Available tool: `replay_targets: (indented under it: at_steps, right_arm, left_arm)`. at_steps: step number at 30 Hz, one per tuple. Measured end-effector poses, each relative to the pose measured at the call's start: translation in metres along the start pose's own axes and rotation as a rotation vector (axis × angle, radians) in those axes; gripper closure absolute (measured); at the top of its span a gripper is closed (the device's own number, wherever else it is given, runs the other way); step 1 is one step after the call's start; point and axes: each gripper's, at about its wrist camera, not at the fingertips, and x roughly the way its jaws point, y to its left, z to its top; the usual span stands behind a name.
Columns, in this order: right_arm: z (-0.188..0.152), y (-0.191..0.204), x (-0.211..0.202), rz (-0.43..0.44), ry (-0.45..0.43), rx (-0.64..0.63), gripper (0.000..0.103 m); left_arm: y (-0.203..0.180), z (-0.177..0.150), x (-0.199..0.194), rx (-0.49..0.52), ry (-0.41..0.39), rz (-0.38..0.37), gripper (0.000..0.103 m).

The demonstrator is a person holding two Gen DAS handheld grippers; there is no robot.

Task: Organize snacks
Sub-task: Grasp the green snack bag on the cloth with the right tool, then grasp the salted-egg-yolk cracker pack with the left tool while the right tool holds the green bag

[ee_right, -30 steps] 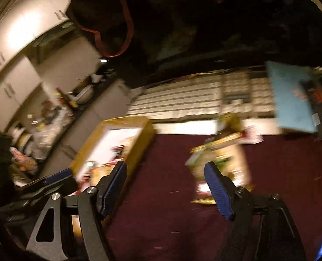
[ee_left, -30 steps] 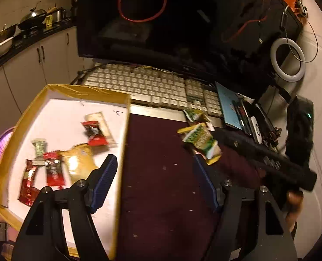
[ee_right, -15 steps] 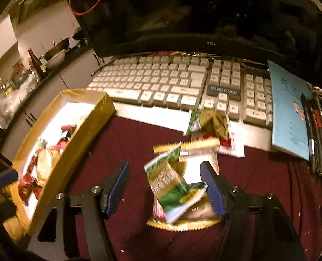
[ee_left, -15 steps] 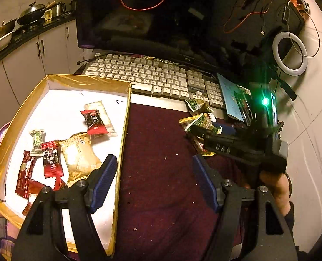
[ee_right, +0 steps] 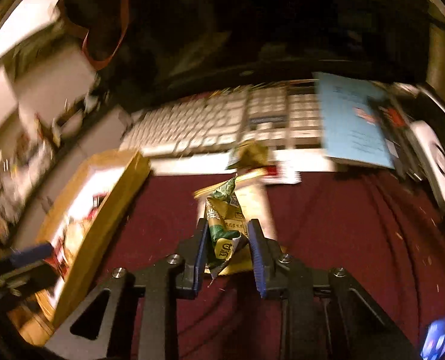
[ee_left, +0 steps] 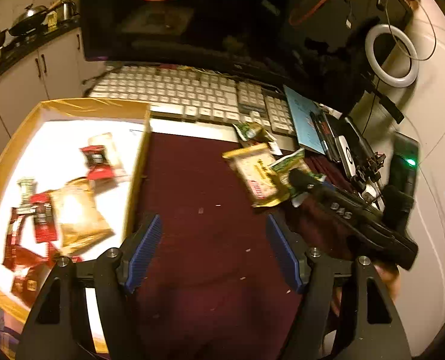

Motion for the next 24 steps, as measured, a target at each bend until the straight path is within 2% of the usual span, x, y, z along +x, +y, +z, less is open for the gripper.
replay_targets:
  at_steps: [4,9,14,17,22,24]
  right_arm:
    - [-0.005,-0.036,-0.017,-0.020,-0.079,0.142,0.076]
    - [-0.011,-0.066,-0.021,-0.007,-0.127,0.266,0.076]
    - [-0.021,-0.082,-0.020,-0.034,-0.125,0.361,0.076]
    - [-0.024,-0.086,-0.023,-0.034,-0.143,0.377,0.076]
    - [-0.024,-0.087,-0.019,-0.027,-0.128,0.381,0.076]
    - [-0.023,-0.086,-0.018,-0.026,-0.122,0.376,0.076]
  left_arm:
    - [-0.028,0.009,0.028,0.011,0.044,-0.051,0.032]
    - [-0.051,0.026,0.076,-0.043,0.111,-0.103,0.032]
    - [-0.056,0.045,0.121,-0.117,0.135,-0.068,0.032]
    - [-0.059,0.046,0.139,-0.147,0.152,-0.028,0.032]
    - [-0.075,0.041,0.149,-0.100,0.140,0.041,0.031]
    - [-0.083,0.040,0.152,-0.053,0.136,0.077,0.026]
